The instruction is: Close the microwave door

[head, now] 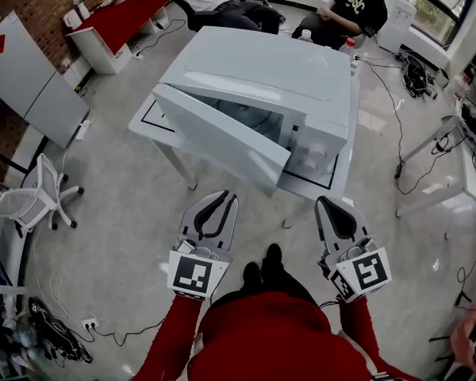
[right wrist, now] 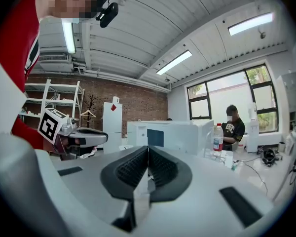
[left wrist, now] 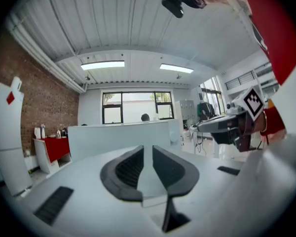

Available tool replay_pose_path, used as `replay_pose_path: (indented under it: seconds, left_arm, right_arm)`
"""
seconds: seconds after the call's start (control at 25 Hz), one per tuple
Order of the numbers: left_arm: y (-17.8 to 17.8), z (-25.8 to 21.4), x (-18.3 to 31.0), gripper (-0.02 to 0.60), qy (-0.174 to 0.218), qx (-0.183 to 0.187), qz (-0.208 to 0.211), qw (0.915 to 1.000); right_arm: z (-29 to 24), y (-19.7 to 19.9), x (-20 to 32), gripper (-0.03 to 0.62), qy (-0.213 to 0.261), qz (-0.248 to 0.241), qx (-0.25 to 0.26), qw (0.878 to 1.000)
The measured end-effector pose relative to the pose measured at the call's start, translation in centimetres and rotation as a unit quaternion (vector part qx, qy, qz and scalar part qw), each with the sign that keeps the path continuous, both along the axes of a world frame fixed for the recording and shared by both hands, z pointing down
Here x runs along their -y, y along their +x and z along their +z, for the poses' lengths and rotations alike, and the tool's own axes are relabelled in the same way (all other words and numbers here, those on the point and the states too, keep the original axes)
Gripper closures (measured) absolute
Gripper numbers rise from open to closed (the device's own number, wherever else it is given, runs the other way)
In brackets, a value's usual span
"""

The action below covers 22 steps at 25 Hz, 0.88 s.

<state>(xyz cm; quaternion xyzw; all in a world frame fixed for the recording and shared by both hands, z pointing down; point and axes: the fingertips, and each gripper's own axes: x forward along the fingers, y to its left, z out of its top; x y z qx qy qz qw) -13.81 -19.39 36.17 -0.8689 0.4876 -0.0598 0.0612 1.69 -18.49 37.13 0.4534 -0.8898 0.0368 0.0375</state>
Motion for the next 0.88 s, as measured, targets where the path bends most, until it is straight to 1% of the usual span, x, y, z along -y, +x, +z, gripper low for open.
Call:
replay_pose_path:
  seconds: [0.04,0.08,0.12,0.16,0.2,0.24,0.28,0.32,0.36,0.4,0.44,0.48,0.68,0.76,0.88]
  left_arm:
    - [0.3,-0.5,0.5,0.502,0.025,0.046,0.003,0.9987]
    - [0.6,-0.8,1.0,0.446,0.046,0.100,0.001,0.9939]
    - [0.8,-1.1,1.4,0.390,0.066,0.150,-0.007,0.9864]
    - [1.0,-1.3,1.7,0.342,0.087,0.196,-0.018,0.9766]
    - [1.4,-1.5,2.1,0.308,0.115,0.245,-0.024,0.9623]
    - [1.8,-1.6,2.6,0.282,0.144,0.299,-0.022,0.9432]
    - [2.4,-1.5,3.1,0.271,0.168,0.346,-0.013,0.9229]
    - [3.0,-1.2,3.5,0.265,0.183,0.382,-0.002,0.9060]
    - [3.4,-0.8,3.9,0.264,0.191,0.404,0.009,0.8946]
    - [3.6,-0.5,4.3,0.262,0.192,0.418,0.017,0.8878]
    - [3.8,-0.2,4.7,0.261,0.190,0.426,0.022,0.8840]
    - [3.9,0.0,5.1,0.261,0.187,0.431,0.024,0.8822]
    - [4.6,0.4,6.5,0.261,0.175,0.432,0.027,0.8842]
    - [5.1,0.4,7.2,0.261,0.173,0.426,0.022,0.8876]
    - [5.8,0.3,8.1,0.262,0.165,0.411,0.012,0.8964]
  right_arm:
    - [-0.3,0.3,0.5,0.580,0.004,0.003,-0.002,1.000]
    - [-0.6,0.5,1.0,0.580,0.008,0.005,-0.004,1.000]
    - [-1.1,0.8,1.4,0.580,0.013,0.006,-0.006,1.000]
    - [-1.5,1.2,1.8,0.580,0.019,0.007,-0.009,1.000]
    - [-2.0,1.5,2.2,0.580,0.024,0.010,-0.011,1.000]
    - [-2.3,1.8,2.5,0.580,0.028,0.014,-0.011,0.999]
    - [-2.6,2.1,2.9,0.580,0.031,0.017,-0.011,0.999]
    - [-2.7,2.4,3.1,0.580,0.033,0.020,-0.011,0.999]
    - [-2.8,2.6,3.2,0.580,0.033,0.022,-0.011,0.999]
    - [-2.8,2.8,3.3,0.580,0.032,0.022,-0.012,0.999]
    - [-2.7,2.9,3.4,0.580,0.031,0.022,-0.014,0.999]
    - [-2.6,3.1,3.6,0.580,0.030,0.023,-0.015,0.999]
    - [-2.7,4.3,4.3,0.580,0.027,0.036,-0.012,0.999]
    - [-2.6,4.6,4.6,0.580,0.024,0.039,-0.012,0.999]
    - [-2.2,5.0,4.8,0.580,0.019,0.042,-0.011,0.999]
